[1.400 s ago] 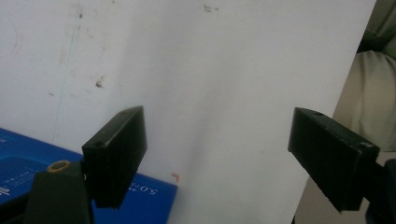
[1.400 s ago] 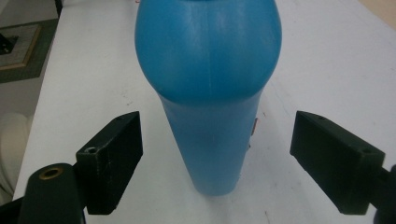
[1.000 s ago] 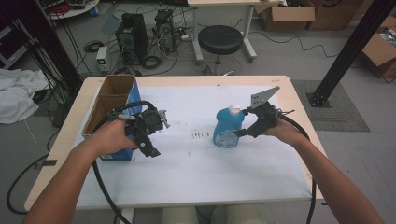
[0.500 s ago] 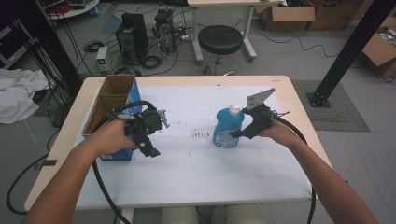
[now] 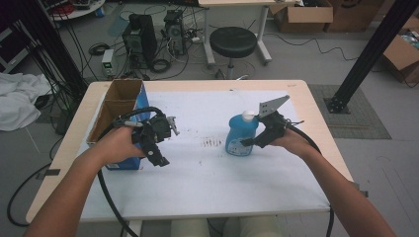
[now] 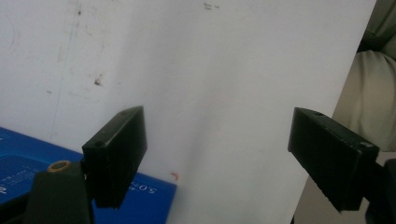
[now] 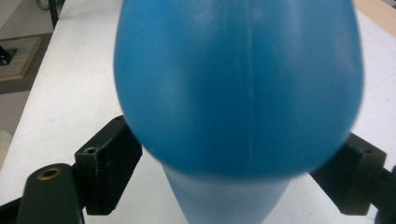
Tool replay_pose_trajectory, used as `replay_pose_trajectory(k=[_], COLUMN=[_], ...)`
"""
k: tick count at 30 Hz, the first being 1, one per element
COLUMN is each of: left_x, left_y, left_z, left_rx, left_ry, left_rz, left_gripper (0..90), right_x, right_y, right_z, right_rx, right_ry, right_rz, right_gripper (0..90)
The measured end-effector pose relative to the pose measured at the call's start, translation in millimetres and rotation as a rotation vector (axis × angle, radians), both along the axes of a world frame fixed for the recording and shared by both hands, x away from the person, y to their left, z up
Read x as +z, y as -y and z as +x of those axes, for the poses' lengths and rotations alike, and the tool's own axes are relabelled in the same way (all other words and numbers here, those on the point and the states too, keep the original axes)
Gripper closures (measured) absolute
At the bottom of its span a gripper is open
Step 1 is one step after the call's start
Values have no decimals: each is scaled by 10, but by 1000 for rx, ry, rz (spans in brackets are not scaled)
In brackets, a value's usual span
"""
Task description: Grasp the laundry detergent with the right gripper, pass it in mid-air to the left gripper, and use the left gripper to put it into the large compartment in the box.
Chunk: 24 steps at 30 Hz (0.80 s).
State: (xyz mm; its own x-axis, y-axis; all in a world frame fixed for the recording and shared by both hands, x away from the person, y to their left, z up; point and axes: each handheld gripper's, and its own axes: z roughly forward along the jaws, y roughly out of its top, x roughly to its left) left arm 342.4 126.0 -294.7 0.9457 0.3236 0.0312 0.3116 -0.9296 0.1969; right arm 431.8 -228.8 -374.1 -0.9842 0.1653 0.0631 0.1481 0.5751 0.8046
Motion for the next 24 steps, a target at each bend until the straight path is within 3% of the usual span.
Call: replay_pose_trajectory(k=[24], left_x=[-5], left_y=[-5], left_z=[2], left_rx=[1], left_ry=[-2], left_rz=[0], left_gripper=[205], right_x=[-65], right_y=[-11], right_z=[6], right_rx=[4], right_ry=[0], right_rz=[33], right_gripper=[240])
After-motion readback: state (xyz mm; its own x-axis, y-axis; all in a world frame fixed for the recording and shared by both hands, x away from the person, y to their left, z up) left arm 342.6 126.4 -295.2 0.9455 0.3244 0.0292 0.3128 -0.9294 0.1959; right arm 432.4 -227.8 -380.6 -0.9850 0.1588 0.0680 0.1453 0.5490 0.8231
